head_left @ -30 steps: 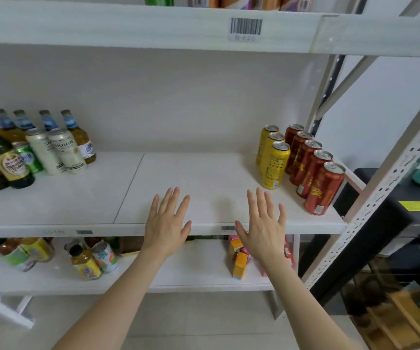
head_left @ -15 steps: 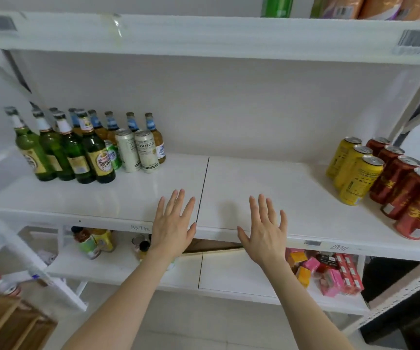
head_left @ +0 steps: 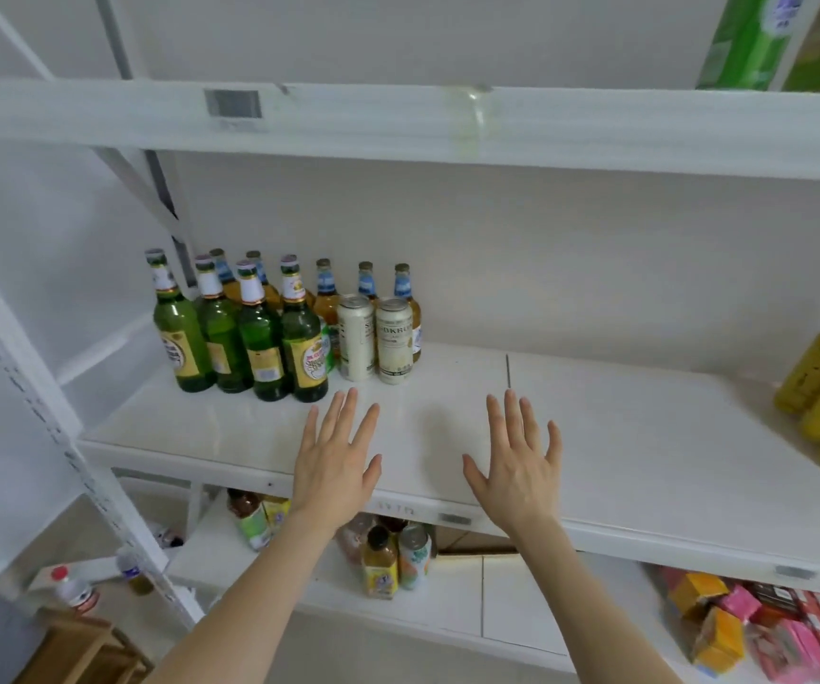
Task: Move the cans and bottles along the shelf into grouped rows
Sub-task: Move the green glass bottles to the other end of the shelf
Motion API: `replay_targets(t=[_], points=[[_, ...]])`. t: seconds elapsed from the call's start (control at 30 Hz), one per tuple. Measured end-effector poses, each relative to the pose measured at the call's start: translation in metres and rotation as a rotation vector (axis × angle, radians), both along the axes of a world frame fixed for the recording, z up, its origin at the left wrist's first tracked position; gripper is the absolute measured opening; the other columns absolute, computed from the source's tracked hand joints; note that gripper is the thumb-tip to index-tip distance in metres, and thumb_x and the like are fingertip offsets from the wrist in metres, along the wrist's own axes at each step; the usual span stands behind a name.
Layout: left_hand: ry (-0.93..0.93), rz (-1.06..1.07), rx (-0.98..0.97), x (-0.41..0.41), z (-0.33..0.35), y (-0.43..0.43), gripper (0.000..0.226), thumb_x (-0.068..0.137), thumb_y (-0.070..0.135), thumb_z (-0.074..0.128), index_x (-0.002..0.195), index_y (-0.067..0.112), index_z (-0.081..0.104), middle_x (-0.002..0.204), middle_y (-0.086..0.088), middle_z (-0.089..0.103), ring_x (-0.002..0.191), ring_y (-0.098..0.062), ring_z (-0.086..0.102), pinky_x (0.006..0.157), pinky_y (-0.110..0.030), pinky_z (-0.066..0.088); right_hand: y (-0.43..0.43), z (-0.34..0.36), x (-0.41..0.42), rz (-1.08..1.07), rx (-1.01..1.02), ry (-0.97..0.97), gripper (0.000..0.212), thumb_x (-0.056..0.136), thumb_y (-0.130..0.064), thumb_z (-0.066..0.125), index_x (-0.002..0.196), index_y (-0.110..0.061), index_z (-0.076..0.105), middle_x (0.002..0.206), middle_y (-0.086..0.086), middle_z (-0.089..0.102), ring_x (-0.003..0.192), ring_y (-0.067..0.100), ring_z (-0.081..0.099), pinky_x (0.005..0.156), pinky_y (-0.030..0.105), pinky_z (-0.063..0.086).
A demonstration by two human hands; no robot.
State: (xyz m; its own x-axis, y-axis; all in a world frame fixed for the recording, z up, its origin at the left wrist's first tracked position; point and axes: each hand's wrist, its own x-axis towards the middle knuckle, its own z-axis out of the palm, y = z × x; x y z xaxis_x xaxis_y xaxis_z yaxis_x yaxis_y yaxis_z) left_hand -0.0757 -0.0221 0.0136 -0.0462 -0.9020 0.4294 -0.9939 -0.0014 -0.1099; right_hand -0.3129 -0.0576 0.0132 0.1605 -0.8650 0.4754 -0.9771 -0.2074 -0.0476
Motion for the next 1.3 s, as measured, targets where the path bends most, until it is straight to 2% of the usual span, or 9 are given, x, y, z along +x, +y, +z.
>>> replay_targets(t=[0.37,0.53,0.67,0.8,0.9,1.07,1.2,1.23,1.3], points=[[-0.021,-0.052,-0.019,0.172,0.008,0.006,0.069,0.087,0.044,0.064,0.147,0.017,0.044,0.155,-0.019,0.037,0.145,-0.035,0.033,0.116,-0.053,0.025,0.010,0.008,0.164,-0.040,0.005,-0.044,0.083,0.083,-0.052,0.065,0.150,-0.012,0.037,0.156,0.014,0.038,0.144,0.032,0.036,0.113,0.053,0.013],[0.035,-0.058,-0.021,0.218,0.009,-0.014,0.071,0.089,0.044,0.063,0.150,0.016,0.040,0.156,-0.018,0.036,0.146,-0.034,0.032,0.116,-0.053,0.032,-0.005,0.013,0.211,-0.048,0.022,-0.064,0.083,0.086,-0.057,0.057,0.153,-0.014,0.030,0.159,0.012,0.034,0.146,0.031,0.032,0.115,0.052,0.012],[0.149,-0.074,-0.056,0.237,0.004,-0.044,0.072,0.086,0.040,0.068,0.147,0.012,0.041,0.153,-0.019,0.041,0.143,-0.034,0.037,0.113,-0.049,0.037,-0.036,0.013,0.238,-0.032,0.008,-0.111,0.081,0.085,-0.060,0.043,0.150,-0.014,0.032,0.154,0.012,0.042,0.142,0.031,0.039,0.113,0.053,0.019],[0.278,-0.070,-0.020,0.248,-0.005,-0.074,0.077,0.088,0.043,0.065,0.150,0.011,0.034,0.155,-0.016,0.038,0.141,-0.033,0.039,0.109,-0.044,0.043,-0.069,0.013,0.258,-0.005,-0.009,-0.165,0.082,0.083,-0.062,0.037,0.148,-0.012,0.039,0.151,0.011,0.046,0.139,0.030,0.044,0.108,0.056,0.034],[0.409,-0.083,0.003,0.254,-0.013,-0.095,0.080,0.090,0.045,0.061,0.152,0.009,0.028,0.157,-0.015,0.034,0.142,-0.031,0.038,0.109,-0.044,0.045,-0.090,0.010,0.268,0.019,0.019,-0.190,0.084,0.084,-0.063,0.037,0.151,-0.013,0.037,0.155,0.009,0.041,0.142,0.028,0.040,0.112,0.055,0.031],[0.584,-0.149,0.034,0.260,-0.027,-0.125,0.086,0.088,0.045,0.065,0.152,0.006,0.025,0.152,-0.012,0.041,0.141,-0.026,0.039,0.108,-0.039,0.045,-0.121,0.006,0.283,0.091,0.121,-0.330,0.083,0.089,-0.060,0.052,0.155,-0.018,0.025,0.161,0.002,0.031,0.148,0.022,0.028,0.117,0.047,0.018],[0.805,-0.194,0.093,0.262,-0.041,-0.143,0.091,0.086,0.050,0.063,0.155,0.013,0.015,0.157,-0.007,0.033,0.145,-0.021,0.033,0.111,-0.044,0.042,-0.142,0.000,0.289,0.203,0.237,-0.550,0.085,0.085,-0.059,0.061,0.153,-0.023,0.025,0.153,-0.002,0.042,0.141,0.020,0.038,0.114,0.049,0.030],[0.836,-0.207,0.093,0.261,-0.043,-0.146,0.091,0.087,0.046,0.066,0.155,0.013,0.015,0.158,-0.006,0.033,0.145,-0.018,0.032,0.113,-0.040,0.039,-0.145,-0.001,0.290,0.264,0.276,-0.639,0.085,0.083,-0.060,0.061,0.152,-0.025,0.026,0.150,-0.003,0.046,0.137,0.020,0.043,0.112,0.049,0.036],[0.899,-0.233,0.073,0.257,-0.044,-0.150,0.087,0.088,0.035,0.070,0.155,0.015,0.019,0.156,0.000,0.035,0.142,-0.004,0.031,0.112,-0.019,0.033,-0.151,-0.001,0.294,0.363,0.335,-0.803,0.078,0.084,-0.054,0.067,0.147,-0.025,0.032,0.142,-0.007,0.052,0.129,0.015,0.050,0.108,0.044,0.043]])
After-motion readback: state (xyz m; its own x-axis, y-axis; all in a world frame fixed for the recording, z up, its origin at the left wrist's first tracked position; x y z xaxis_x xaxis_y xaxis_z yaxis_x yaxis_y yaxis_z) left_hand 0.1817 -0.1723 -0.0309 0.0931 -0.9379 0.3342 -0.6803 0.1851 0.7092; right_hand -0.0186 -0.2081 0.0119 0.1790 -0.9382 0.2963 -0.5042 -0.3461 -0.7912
